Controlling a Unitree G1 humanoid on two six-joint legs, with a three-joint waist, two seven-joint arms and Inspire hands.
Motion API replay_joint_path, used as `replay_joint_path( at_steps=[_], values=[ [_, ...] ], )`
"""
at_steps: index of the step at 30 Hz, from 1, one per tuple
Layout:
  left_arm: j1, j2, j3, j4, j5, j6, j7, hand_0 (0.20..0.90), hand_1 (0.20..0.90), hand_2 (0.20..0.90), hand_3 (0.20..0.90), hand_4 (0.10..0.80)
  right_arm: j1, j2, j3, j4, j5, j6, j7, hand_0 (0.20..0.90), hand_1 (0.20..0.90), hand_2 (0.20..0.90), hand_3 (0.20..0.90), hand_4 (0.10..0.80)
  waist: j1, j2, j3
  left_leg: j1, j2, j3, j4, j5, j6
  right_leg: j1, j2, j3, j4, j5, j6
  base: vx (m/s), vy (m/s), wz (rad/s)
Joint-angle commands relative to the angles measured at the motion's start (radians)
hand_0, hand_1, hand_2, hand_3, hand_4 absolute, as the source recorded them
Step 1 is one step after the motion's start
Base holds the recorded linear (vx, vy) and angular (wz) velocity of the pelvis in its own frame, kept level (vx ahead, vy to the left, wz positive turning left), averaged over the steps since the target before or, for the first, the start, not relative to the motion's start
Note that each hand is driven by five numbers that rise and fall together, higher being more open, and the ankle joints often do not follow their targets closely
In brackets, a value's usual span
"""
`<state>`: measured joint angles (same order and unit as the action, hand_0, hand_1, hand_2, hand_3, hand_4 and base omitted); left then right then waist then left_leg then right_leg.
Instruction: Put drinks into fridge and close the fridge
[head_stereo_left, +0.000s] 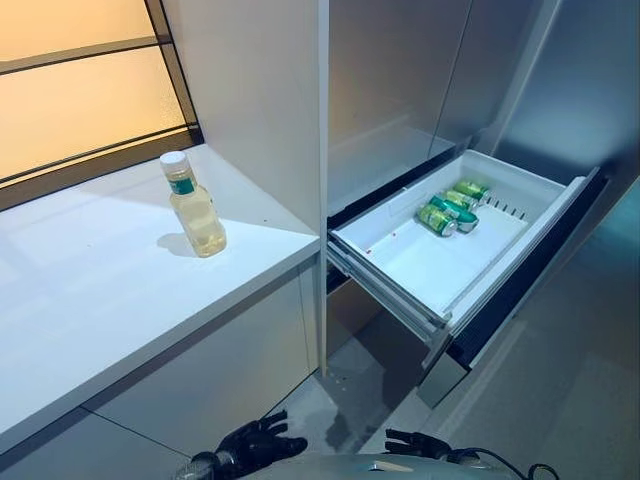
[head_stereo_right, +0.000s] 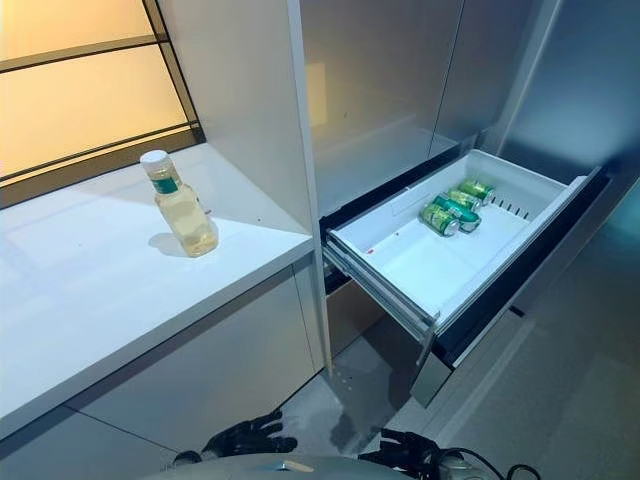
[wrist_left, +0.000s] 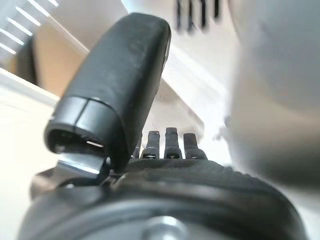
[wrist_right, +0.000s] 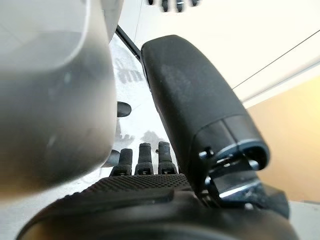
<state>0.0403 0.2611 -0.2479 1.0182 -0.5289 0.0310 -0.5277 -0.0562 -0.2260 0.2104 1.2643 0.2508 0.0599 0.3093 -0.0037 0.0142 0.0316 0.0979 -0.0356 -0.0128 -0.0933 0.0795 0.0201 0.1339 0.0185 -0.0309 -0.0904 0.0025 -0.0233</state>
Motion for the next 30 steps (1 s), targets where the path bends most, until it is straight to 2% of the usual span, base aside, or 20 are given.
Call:
replay_joint_path(
  at_steps=[1, 4, 6, 9, 12, 14, 16, 17, 18, 20, 21, 23, 25, 28, 30],
  values=[
    [-0.079, 0.003, 0.019, -0.156, -0.170, 0.120, -0.223, 0.900, 0.900, 0.900, 0.900, 0.800, -0.035, -0.041, 0.015, 0.001, -0.027, 0.004, 0.028, 0.900, 0.900, 0.900, 0.900, 0.800, -0.001, 0.015, 0.010, 0.040, -0.020, 0.020, 0.009, -0.093, 0.018, -0.017, -0.007, -0.047, 0.039, 0.006, 0.046, 0.000, 0.000, 0.00],
    [-0.076, 0.030, 0.037, -0.275, -0.246, 0.184, -0.332, 0.900, 0.900, 0.900, 0.900, 0.800, -0.030, -0.051, 0.012, -0.009, -0.032, 0.006, 0.031, 0.900, 0.900, 0.900, 0.900, 0.800, 0.001, 0.020, 0.010, 0.039, -0.019, 0.018, 0.007, -0.091, 0.018, -0.018, -0.007, -0.045, 0.038, 0.008, 0.047, 0.000, 0.000, 0.00],
    [-0.076, 0.059, 0.072, -0.420, -0.370, 0.272, -0.471, 0.900, 0.900, 0.900, 0.900, 0.800, -0.017, -0.055, 0.015, -0.026, -0.028, 0.008, 0.028, 0.900, 0.900, 0.900, 0.900, 0.800, 0.006, 0.021, 0.009, 0.037, -0.020, 0.015, 0.006, -0.093, 0.019, -0.018, -0.008, -0.044, 0.034, 0.011, 0.047, 0.000, 0.000, 0.00],
    [-0.077, 0.035, 0.142, -0.621, -0.496, 0.386, -0.582, 0.900, 0.900, 0.900, 0.900, 0.800, 0.001, -0.051, 0.005, -0.030, -0.028, -0.006, 0.025, 0.900, 0.900, 0.900, 0.900, 0.800, 0.016, 0.017, 0.008, 0.036, -0.019, 0.009, 0.006, -0.098, 0.020, -0.014, -0.011, -0.047, 0.031, 0.011, 0.043, 0.000, 0.000, 0.00],
    [-0.093, 0.024, 0.171, -0.794, -0.612, 0.393, -0.597, 0.900, 0.900, 0.900, 0.900, 0.800, 0.014, -0.034, 0.008, -0.035, -0.023, -0.014, 0.011, 0.900, 0.900, 0.900, 0.900, 0.800, 0.021, 0.010, 0.009, 0.039, -0.019, 0.002, 0.006, -0.104, 0.022, -0.010, -0.012, -0.046, 0.030, 0.011, 0.040, 0.000, 0.000, 0.00],
    [-0.112, 0.026, 0.177, -0.882, -0.648, 0.345, -0.610, 0.900, 0.900, 0.900, 0.900, 0.800, 0.022, -0.024, 0.017, -0.035, -0.017, -0.021, 0.004, 0.900, 0.900, 0.900, 0.900, 0.800, 0.021, 0.005, 0.009, 0.041, -0.019, -0.002, 0.006, -0.107, 0.024, -0.007, -0.012, -0.047, 0.030, 0.010, 0.039, -0.001, -0.015, 0.01],
    [-0.145, 0.045, 0.177, -1.007, -0.709, 0.283, -0.541, 0.900, 0.900, 0.900, 0.900, 0.800, 0.028, -0.012, 0.033, -0.036, -0.002, -0.025, -0.012, 0.900, 0.900, 0.900, 0.900, 0.800, 0.021, 0.001, 0.007, 0.043, -0.019, -0.007, 0.006, -0.111, 0.025, -0.003, -0.012, -0.047, 0.027, 0.009, 0.039, 0.004, -0.024, 0.05],
    [-0.174, 0.068, 0.188, -1.082, -0.712, 0.173, -0.492, 0.900, 0.900, 0.900, 0.900, 0.800, 0.035, -0.005, 0.042, -0.035, 0.003, -0.031, -0.020, 0.900, 0.900, 0.900, 0.900, 0.800, 0.020, -0.001, 0.004, 0.045, -0.019, -0.011, 0.006, -0.114, 0.026, 0.001, -0.013, -0.047, 0.024, 0.007, 0.039, 0.010, -0.017, 0.07],
    [-0.183, 0.077, 0.192, -1.113, -0.711, 0.133, -0.462, 0.900, 0.900, 0.900, 0.900, 0.800, 0.038, -0.002, 0.046, -0.035, 0.006, -0.032, -0.023, 0.900, 0.900, 0.900, 0.900, 0.800, 0.020, -0.002, 0.003, 0.045, -0.019, -0.013, 0.006, -0.115, 0.027, 0.003, -0.013, -0.047, 0.023, 0.007, 0.039, 0.010, -0.013, 0.06],
    [-0.190, 0.084, 0.195, -1.134, -0.710, 0.113, -0.439, 0.900, 0.900, 0.900, 0.900, 0.800, 0.040, -0.001, 0.048, -0.035, 0.008, -0.033, -0.026, 0.900, 0.900, 0.900, 0.900, 0.800, 0.020, -0.003, 0.002, 0.046, -0.019, -0.014, 0.006, -0.115, 0.027, 0.004, -0.013, -0.048, 0.021, 0.007, 0.039, 0.000, 0.000, 0.00],
    [-0.221, 0.128, 0.225, -1.222, -0.644, -0.067, -0.287, 0.900, 0.900, 0.900, 0.900, 0.800, 0.060, 0.007, 0.057, -0.052, 0.015, -0.031, -0.041, 0.900, 0.900, 0.900, 0.900, 0.800, 0.021, -0.006, -0.002, 0.048, -0.021, -0.022, 0.006, -0.117, 0.027, 0.011, -0.013, -0.050, 0.016, 0.005, 0.041, 0.000, 0.000, 0.00],
    [-0.254, 0.174, 0.275, -1.297, -0.508, -0.221, -0.120, 0.900, 0.900, 0.900, 0.900, 0.800, 0.081, 0.018, 0.067, -0.058, 0.027, -0.042, -0.057, 0.900, 0.900, 0.900, 0.900, 0.800, 0.027, -0.009, -0.009, 0.047, -0.022, -0.033, 0.006, -0.116, 0.026, 0.015, -0.012, -0.057, 0.012, 0.002, 0.040, 0.000, 0.000, 0.00],
    [-0.261, 0.189, 0.298, -1.312, -0.406, -0.314, -0.031, 0.900, 0.900, 0.900, 0.900, 0.800, 0.087, 0.021, 0.067, -0.061, 0.031, -0.043, -0.060, 0.900, 0.900, 0.900, 0.900, 0.800, 0.029, -0.012, -0.011, 0.046, -0.024, -0.039, 0.006, -0.115, 0.025, 0.017, -0.012, -0.061, 0.010, 0.001, 0.040, 0.003, -0.005, 0.02],
    [-0.272, 0.220, 0.367, -1.324, -0.128, -0.504, 0.239, 0.900, 0.900, 0.900, 0.900, 0.800, 0.089, 0.034, 0.075, -0.050, 0.052, -0.051, -0.069, 0.900, 0.900, 0.900, 0.900, 0.800, 0.042, -0.020, -0.021, 0.045, -0.026, -0.053, 0.006, -0.115, 0.024, 0.021, -0.009, -0.068, 0.008, -0.005, 0.036, 0.009, -0.018, 0.07],
    [-0.272, 0.212, 0.385, -1.331, -0.057, -0.531, 0.297, 0.900, 0.900, 0.900, 0.900, 0.800, 0.085, 0.039, 0.077, -0.044, 0.058, -0.052, -0.070, 0.900, 0.900, 0.900, 0.900, 0.800, 0.046, -0.024, -0.024, 0.044, -0.027, -0.057, 0.006, -0.114, 0.024, 0.021, -0.009, -0.070, 0.008, -0.007, 0.033, 0.008, -0.013, 0.07]
  ],
)
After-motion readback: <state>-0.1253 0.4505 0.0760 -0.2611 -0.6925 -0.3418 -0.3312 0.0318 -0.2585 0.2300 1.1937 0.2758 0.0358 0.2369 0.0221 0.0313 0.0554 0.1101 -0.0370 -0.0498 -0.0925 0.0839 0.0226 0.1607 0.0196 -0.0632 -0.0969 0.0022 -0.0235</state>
